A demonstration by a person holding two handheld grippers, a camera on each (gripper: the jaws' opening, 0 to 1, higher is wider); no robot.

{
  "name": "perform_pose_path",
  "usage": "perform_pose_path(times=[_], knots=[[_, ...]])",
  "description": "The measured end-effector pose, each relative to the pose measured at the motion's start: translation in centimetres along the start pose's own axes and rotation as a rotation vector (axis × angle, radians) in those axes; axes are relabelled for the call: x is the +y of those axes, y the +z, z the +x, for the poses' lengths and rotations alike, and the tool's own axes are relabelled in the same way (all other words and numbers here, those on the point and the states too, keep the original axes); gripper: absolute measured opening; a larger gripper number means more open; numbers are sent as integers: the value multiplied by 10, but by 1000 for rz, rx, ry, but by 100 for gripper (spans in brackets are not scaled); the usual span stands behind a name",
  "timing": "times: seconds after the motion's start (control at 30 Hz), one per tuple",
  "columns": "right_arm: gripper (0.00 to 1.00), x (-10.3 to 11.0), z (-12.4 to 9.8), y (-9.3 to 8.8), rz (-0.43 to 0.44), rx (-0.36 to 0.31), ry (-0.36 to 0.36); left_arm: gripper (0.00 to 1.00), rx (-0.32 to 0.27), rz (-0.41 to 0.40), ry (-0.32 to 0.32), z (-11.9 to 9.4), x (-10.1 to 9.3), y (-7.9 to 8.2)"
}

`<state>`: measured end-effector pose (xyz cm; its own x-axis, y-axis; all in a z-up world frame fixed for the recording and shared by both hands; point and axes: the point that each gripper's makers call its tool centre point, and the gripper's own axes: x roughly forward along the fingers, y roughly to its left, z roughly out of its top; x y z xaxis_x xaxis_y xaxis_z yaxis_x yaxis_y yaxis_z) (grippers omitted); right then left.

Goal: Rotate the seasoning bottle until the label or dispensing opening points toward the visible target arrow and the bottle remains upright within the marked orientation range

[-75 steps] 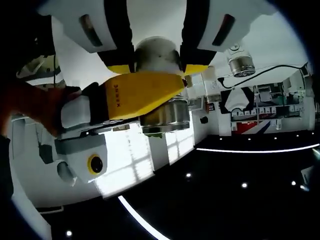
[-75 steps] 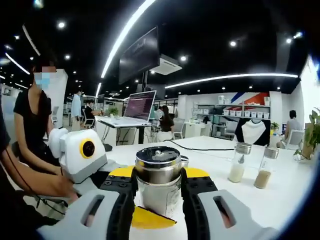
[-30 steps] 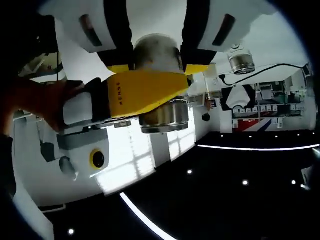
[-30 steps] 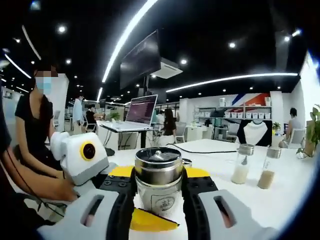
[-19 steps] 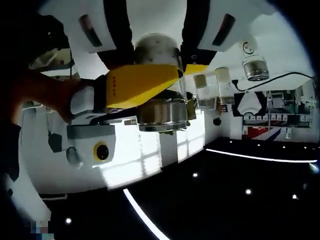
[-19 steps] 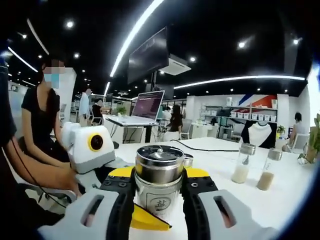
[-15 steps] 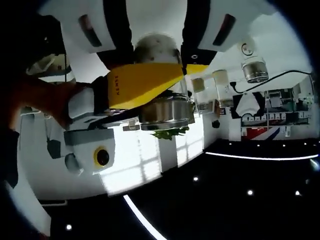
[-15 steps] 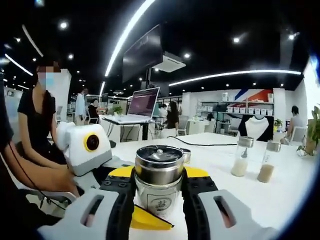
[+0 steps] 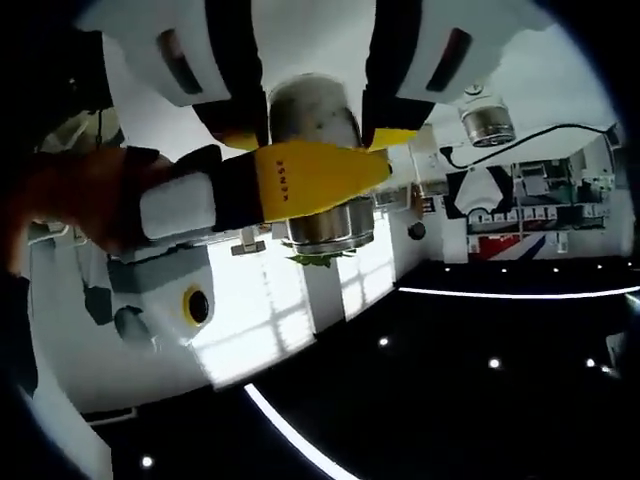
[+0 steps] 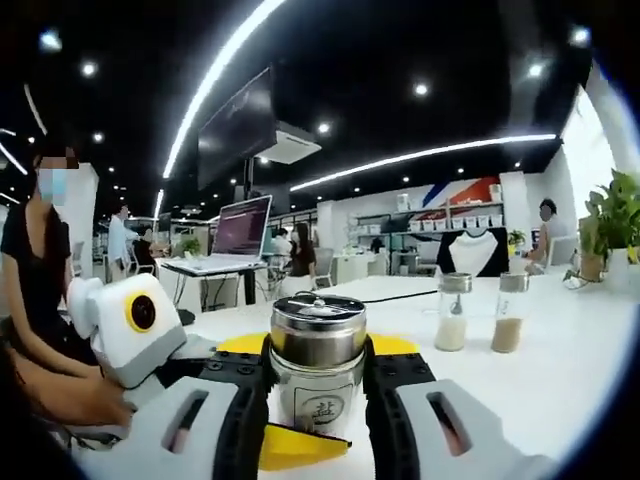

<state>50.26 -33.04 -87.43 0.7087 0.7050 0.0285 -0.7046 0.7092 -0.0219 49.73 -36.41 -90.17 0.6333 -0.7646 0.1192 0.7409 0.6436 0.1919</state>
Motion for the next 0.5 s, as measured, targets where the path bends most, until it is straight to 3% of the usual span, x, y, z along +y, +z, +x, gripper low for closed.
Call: perform_pose_path(times=[0.23, 0.33, 0.43, 0.5], knots=[[34, 7, 7, -4, -6, 5, -39, 43, 46, 102, 45, 1, 3, -6], [34, 8, 9, -10, -39, 32, -49, 42, 74, 91, 61, -1, 6, -11], [34, 9, 8, -8, -40, 33, -6, 41, 62, 68, 58, -4, 7, -7], [34, 15, 6, -3, -47, 24, 92, 41, 27, -11, 29, -5, 4, -2]])
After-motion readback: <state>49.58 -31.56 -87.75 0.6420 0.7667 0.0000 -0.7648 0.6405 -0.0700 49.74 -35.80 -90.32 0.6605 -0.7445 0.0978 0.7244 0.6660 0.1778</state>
